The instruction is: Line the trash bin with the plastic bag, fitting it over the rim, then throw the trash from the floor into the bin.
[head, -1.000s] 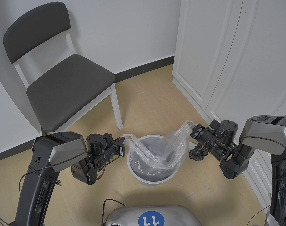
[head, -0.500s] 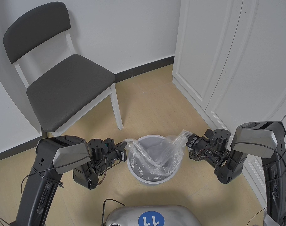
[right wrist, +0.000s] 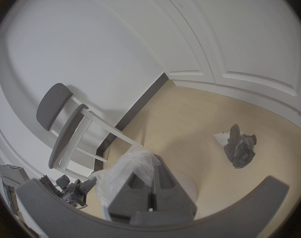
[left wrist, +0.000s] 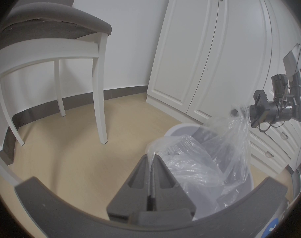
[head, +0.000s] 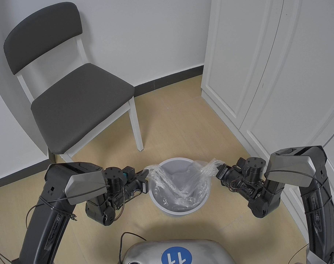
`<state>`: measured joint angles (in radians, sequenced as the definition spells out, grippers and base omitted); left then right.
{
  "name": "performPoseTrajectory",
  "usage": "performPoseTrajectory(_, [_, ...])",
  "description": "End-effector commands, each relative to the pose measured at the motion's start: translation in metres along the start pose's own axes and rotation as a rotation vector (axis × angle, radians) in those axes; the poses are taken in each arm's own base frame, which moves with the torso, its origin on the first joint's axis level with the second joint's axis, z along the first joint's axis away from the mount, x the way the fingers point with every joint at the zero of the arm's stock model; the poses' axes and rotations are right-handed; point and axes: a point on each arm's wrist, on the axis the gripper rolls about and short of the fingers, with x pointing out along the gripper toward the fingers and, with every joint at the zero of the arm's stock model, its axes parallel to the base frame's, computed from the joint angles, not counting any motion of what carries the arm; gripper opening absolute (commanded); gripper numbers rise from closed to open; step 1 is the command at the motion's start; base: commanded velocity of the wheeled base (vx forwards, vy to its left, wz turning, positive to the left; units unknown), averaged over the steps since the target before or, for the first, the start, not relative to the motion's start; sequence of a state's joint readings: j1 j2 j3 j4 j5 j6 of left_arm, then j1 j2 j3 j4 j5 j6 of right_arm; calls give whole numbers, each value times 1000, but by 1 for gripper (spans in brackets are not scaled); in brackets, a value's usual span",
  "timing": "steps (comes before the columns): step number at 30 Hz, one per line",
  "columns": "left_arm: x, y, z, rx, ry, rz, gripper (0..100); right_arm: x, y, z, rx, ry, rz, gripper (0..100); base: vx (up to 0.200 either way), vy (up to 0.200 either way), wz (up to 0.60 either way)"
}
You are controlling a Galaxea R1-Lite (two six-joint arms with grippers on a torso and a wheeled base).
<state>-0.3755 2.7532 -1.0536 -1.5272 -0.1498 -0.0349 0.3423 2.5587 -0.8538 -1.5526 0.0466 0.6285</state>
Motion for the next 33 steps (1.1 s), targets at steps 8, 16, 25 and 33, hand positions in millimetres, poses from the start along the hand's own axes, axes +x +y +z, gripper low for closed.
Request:
performPoseTrajectory(8, [-53, 4, 19, -8, 114, 32, 0, -20, -25, 23, -201, -4, -57, 0, 0, 0, 0])
performPoseTrajectory(16, [-84, 0, 17, 9, 208, 36, 0, -46, -49, 32, -392, 60, -106, 0, 0, 0, 0])
performPoseTrajectory(25, [-100, 2, 14, -2, 261, 51, 0, -65, -65, 34, -526, 119, -144, 0, 0, 0, 0])
performPoseTrajectory(33, [-118, 1, 7, -16, 330, 55, 0, -78, -71, 26, -602, 195, -135, 0, 0, 0, 0])
